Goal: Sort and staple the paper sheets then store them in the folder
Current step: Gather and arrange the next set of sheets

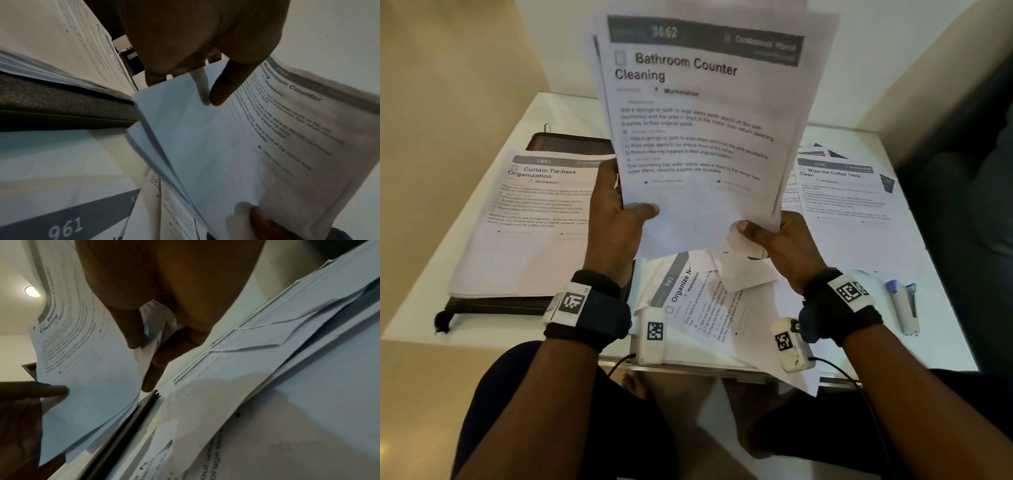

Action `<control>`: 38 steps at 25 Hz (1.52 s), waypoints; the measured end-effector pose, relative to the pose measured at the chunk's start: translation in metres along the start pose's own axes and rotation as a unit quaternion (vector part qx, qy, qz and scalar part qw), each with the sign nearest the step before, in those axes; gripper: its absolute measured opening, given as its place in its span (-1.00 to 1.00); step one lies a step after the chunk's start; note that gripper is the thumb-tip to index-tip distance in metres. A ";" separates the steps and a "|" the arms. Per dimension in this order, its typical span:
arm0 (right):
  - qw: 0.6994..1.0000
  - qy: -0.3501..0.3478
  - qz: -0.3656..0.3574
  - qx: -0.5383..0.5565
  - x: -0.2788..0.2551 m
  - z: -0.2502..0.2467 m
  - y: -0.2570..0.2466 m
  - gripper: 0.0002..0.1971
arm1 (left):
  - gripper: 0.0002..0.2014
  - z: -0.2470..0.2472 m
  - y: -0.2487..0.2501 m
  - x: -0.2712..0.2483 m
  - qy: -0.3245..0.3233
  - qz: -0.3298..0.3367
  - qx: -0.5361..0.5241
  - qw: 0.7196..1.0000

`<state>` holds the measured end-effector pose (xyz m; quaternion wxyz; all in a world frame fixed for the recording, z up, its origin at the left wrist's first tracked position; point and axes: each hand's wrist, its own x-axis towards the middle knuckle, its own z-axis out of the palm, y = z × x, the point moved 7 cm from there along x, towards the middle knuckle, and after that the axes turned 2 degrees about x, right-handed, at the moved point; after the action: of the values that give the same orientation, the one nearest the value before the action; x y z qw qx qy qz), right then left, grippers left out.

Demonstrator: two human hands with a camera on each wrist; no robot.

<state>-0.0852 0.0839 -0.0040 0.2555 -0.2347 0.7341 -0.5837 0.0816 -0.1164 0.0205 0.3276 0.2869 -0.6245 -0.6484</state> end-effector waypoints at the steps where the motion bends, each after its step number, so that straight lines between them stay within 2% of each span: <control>1: 1.000 0.008 -0.008 0.007 0.000 0.000 -0.002 -0.96 | -0.40 0.000 -0.003 0.000 -0.002 -0.009 0.014 1.000; 7: 0.999 0.020 -0.024 -0.022 -0.001 0.000 -0.009 -0.87 | -0.50 0.004 -0.008 -0.001 -0.011 0.002 0.085 0.996; 10: 0.999 0.015 -0.045 0.009 -0.002 -0.003 -0.018 -0.63 | -0.54 0.006 -0.010 0.000 -0.021 -0.018 0.062 0.998; 11: 0.999 0.012 -0.051 0.008 -0.002 -0.002 -0.020 -0.60 | -0.52 0.006 -0.010 0.001 -0.020 -0.018 0.065 0.998; 17: 0.997 0.031 -0.067 0.027 -0.004 0.001 -0.034 -0.67 | -0.45 0.010 -0.002 -0.002 -0.022 0.039 0.112 0.993; 22: 0.999 0.015 -0.049 -0.006 -0.001 0.013 -0.033 -0.74 | -0.45 0.009 -0.013 0.000 -0.010 0.003 0.127 0.992; 26: 0.998 0.047 -0.049 0.010 -0.001 0.009 -0.028 -0.77 | -0.55 0.005 -0.013 0.001 0.001 0.004 0.128 0.992; 30: 0.995 0.021 -0.022 -0.096 -0.006 0.022 -0.019 -0.94 | -0.52 0.004 -0.017 0.003 -0.017 -0.014 0.105 0.994; 32: 0.991 0.019 -0.051 -0.123 -0.005 0.028 -0.023 -0.86 | -0.61 0.005 -0.013 0.002 -0.025 -0.008 0.087 0.996; 33: 0.990 0.012 -0.072 -0.122 -0.005 0.032 -0.028 -0.87 | -0.67 0.002 -0.011 0.002 -0.017 -0.006 0.073 0.997; 35: 0.992 0.002 -0.090 -0.083 -0.005 0.031 -0.036 -0.84 | -0.76 -0.011 -0.009 0.006 0.040 -0.014 0.033 0.999; 37: 0.998 0.022 -0.044 -0.041 0.002 0.021 -0.024 -0.72 | -0.76 -0.039 -0.013 0.013 0.122 -0.035 0.024 0.992; 38: 0.997 0.032 -0.013 -0.066 0.005 0.015 -0.013 -0.66 | -0.75 -0.054 -0.018 0.015 0.157 -0.050 0.032 0.986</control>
<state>-0.0781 0.0671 0.0052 0.2087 -0.2419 0.7754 -0.5447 0.1129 -0.1615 0.0001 0.3797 0.4264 -0.5706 -0.5903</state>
